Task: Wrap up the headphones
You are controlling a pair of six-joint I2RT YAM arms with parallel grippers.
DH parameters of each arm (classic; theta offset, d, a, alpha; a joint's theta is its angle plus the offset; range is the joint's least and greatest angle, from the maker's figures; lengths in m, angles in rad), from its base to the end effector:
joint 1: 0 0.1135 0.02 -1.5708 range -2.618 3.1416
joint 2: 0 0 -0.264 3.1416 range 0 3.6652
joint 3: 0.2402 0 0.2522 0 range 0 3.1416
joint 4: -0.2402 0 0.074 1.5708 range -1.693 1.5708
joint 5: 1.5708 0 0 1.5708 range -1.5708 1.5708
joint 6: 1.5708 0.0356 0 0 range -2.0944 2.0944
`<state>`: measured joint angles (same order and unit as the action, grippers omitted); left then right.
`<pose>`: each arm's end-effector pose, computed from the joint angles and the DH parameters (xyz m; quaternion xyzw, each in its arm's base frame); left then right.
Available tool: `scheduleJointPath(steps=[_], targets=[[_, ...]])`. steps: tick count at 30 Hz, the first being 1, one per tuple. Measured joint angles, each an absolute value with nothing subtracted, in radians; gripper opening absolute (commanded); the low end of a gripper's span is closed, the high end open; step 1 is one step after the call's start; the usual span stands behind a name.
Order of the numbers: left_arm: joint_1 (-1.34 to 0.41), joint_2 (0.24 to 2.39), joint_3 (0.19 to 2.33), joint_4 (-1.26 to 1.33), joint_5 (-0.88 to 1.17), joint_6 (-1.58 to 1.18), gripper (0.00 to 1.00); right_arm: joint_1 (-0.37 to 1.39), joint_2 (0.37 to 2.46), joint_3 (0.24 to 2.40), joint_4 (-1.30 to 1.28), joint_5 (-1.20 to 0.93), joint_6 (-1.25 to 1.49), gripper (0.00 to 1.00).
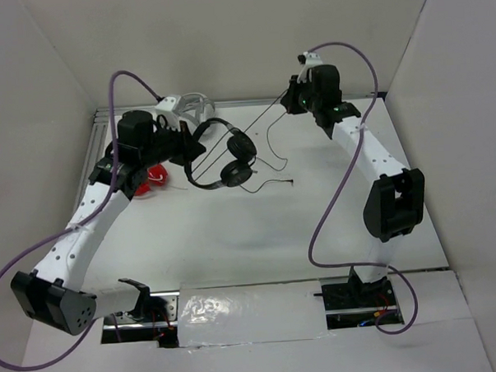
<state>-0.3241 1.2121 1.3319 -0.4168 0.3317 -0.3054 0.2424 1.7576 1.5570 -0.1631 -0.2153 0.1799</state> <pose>0.2487 -0.0958 0.4180 0.1056 0.7920 -0.3078 0.5166 0.4085 0.1088 0.3442 -0.0865 0.8163 0.2048 0.5332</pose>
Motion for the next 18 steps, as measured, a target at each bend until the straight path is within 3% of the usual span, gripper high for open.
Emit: scheduleJointPath(steps=[10,18], targets=[[-0.443,1.385,1.269,-0.378,0.172,-0.229,0.00,0.241,1.831,1.864,-0.443,-0.166,0.086,0.00],[-0.499,1.656,1.421,-0.506,-0.069,-0.258,0.00,0.302,1.813,1.839,-0.498,-0.064,0.052,0.00]])
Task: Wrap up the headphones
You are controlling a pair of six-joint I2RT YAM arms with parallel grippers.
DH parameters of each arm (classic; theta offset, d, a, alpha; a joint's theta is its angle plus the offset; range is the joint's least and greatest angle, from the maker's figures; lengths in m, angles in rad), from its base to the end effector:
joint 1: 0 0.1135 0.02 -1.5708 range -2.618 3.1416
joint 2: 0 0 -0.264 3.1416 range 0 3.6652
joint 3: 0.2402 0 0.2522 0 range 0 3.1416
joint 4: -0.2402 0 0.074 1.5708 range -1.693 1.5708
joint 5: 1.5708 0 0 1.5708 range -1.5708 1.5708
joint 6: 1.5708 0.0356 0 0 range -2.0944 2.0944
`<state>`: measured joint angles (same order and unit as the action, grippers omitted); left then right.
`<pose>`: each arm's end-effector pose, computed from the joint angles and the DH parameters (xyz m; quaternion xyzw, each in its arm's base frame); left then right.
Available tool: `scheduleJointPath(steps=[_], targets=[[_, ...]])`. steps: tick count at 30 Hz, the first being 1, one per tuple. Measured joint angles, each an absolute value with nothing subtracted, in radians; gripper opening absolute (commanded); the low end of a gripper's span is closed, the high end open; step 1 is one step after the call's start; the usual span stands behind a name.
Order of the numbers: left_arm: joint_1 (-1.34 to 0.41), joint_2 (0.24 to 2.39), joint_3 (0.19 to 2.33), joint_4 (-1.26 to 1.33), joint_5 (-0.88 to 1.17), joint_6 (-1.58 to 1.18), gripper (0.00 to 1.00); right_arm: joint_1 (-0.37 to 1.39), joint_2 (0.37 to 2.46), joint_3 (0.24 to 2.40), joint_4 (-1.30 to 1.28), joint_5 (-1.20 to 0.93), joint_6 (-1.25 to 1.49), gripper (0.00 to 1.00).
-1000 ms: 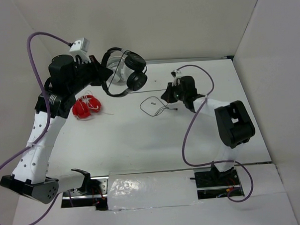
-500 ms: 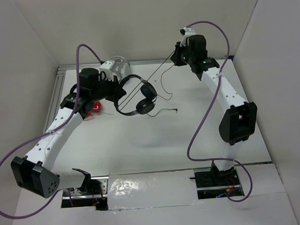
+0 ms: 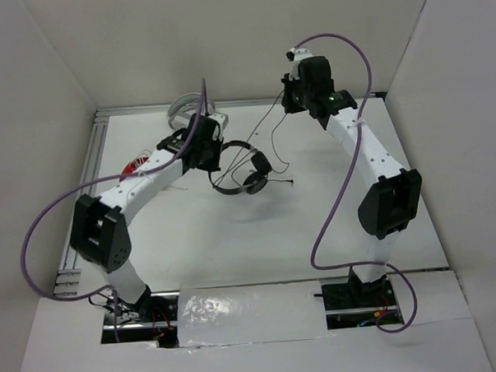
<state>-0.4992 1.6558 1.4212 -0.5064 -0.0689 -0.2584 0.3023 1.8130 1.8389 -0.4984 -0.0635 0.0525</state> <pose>0.3308 -0.1776 0.3040 0.0961 0.9097 -0.1197 0.3860 0.4043 0.1284 0.3863 -0.1226 0.8438 0.1187 0.5087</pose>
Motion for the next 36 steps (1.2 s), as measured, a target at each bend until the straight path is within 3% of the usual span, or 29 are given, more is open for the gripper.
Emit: scheduleJointPath(steps=[8,18,36], targets=[[-0.500,1.935,1.736,-0.769,-0.347,-0.484,0.00,0.440,1.760,1.820,-0.588,0.032,0.054,0.00],[-0.440,2.095,2.149,-1.175,-0.494,-0.923,0.00,0.593,1.662,1.727,-0.629,0.064,0.128,0.00],[-0.405,2.099,2.167,-1.363,-0.555,-1.258,0.00,0.710,1.654,1.557,-0.513,-0.553,0.144,0.11]])
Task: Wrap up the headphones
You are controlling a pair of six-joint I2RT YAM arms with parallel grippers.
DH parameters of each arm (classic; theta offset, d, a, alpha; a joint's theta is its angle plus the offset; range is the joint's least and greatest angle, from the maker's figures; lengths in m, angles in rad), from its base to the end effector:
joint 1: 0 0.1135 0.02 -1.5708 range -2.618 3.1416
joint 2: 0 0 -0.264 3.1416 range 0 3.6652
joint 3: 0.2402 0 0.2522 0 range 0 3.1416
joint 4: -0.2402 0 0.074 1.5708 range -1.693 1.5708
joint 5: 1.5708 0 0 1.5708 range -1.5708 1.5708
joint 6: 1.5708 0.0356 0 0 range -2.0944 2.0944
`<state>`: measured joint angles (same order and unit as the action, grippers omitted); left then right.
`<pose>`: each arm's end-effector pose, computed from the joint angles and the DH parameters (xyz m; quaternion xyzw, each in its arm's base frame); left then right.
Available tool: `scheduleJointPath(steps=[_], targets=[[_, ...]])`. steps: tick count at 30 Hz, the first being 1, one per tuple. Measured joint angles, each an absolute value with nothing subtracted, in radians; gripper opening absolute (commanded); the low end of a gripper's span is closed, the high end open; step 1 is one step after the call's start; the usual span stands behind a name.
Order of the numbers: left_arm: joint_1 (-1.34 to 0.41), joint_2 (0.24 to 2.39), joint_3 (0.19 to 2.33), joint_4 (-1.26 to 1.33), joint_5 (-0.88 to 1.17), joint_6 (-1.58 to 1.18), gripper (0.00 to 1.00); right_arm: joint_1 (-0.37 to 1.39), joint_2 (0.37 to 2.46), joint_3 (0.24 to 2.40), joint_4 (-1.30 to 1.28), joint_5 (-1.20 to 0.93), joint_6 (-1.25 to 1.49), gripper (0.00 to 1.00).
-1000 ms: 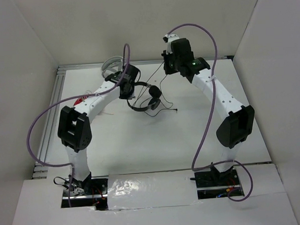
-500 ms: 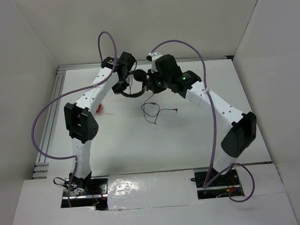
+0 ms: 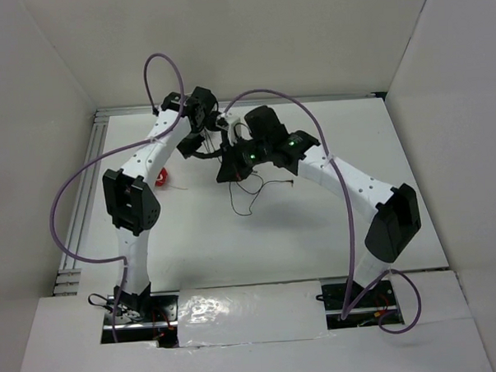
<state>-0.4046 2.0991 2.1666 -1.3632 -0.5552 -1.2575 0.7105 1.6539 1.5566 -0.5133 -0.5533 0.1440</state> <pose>0.3951 -0.1488 0.3176 -0.4283 0.8518 0.0856 0.2894 0.2736 0.2601 0.3527 -0.3596 0.7840 0.4046 0.3040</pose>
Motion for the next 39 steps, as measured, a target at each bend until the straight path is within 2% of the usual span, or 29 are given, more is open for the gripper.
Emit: scheduleJointPath(steps=[5,7,17,20,29,39], targets=[[-0.382,2.094,2.167,-1.323,-0.543,-1.237,0.00,0.756,1.656,1.439,-0.437,-0.619,0.149,0.19],[-0.377,2.076,2.152,-1.269,-0.530,-1.214,0.00,0.772,1.657,1.388,-0.410,-0.611,0.152,0.19],[-0.367,1.729,1.927,-0.920,-0.372,-0.990,0.00,0.785,1.659,1.148,-0.110,-0.446,0.189,0.06],[-0.364,1.618,1.869,-0.819,-0.293,-0.917,0.00,0.773,1.659,1.071,-0.031,-0.401,0.191,0.06],[-0.343,1.311,1.684,-0.588,-0.015,-0.731,0.00,0.630,1.660,0.966,0.248,-0.377,0.213,0.06],[-0.340,1.208,1.666,-0.545,0.176,-0.607,0.00,0.485,1.732,0.986,0.314,-0.403,0.235,0.00]])
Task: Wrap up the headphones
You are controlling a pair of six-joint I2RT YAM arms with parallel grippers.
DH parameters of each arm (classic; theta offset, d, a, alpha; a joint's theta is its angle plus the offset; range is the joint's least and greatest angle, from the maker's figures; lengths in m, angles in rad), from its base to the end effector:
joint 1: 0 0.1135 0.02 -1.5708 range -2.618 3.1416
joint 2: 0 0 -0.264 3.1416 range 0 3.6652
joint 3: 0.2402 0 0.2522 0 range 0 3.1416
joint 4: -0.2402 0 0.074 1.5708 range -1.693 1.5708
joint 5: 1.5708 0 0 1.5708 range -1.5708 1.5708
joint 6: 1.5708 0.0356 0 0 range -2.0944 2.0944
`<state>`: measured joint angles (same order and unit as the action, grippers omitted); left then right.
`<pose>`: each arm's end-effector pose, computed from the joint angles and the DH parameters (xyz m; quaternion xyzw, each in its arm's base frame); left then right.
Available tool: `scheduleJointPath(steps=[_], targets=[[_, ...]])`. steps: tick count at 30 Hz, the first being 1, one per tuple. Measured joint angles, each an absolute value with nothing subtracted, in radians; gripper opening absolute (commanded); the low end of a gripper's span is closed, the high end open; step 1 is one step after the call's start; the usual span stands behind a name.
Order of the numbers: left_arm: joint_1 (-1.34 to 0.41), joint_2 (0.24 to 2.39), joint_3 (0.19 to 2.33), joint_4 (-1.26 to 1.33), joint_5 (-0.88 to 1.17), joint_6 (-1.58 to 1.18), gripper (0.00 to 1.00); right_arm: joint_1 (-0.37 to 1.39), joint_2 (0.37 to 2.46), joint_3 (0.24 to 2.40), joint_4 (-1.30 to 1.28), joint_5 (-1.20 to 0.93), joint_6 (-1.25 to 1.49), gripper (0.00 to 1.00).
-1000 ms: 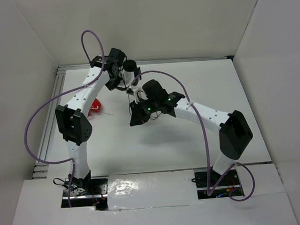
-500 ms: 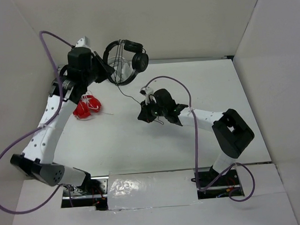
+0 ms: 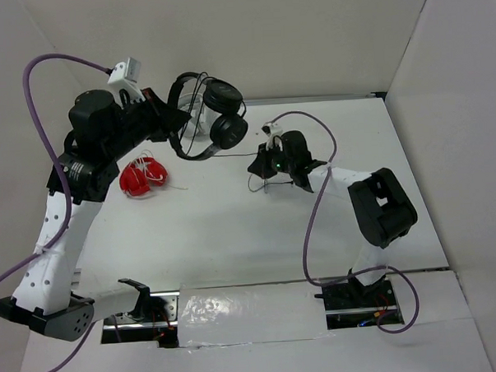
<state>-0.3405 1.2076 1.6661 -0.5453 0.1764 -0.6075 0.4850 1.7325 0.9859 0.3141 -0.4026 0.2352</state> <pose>0.2128 -0.0820 0.5130 -0.0387 0.7356 -0.3650 0.5693 0.3297 0.1895 0.2070 -0.2097 0.8055 0.3437 0.4348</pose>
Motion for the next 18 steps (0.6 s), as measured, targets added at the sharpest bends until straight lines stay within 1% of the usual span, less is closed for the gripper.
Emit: scheduleJointPath(steps=[5,8,13,18], targets=[[-0.337,1.165,1.657,-0.544,0.230,-0.569,0.00,0.327,1.788,1.016,0.308,-0.480,0.290,0.00],[-0.337,1.142,1.639,-0.539,0.252,-0.545,0.00,0.282,1.791,1.065,0.284,-0.483,0.299,0.00],[-0.336,1.125,1.584,-0.517,0.310,-0.490,0.00,0.229,1.813,1.233,0.222,-0.491,0.300,0.00],[-0.337,1.129,1.454,-0.482,0.348,-0.410,0.00,0.144,1.850,1.429,0.113,-0.534,0.295,0.00]])
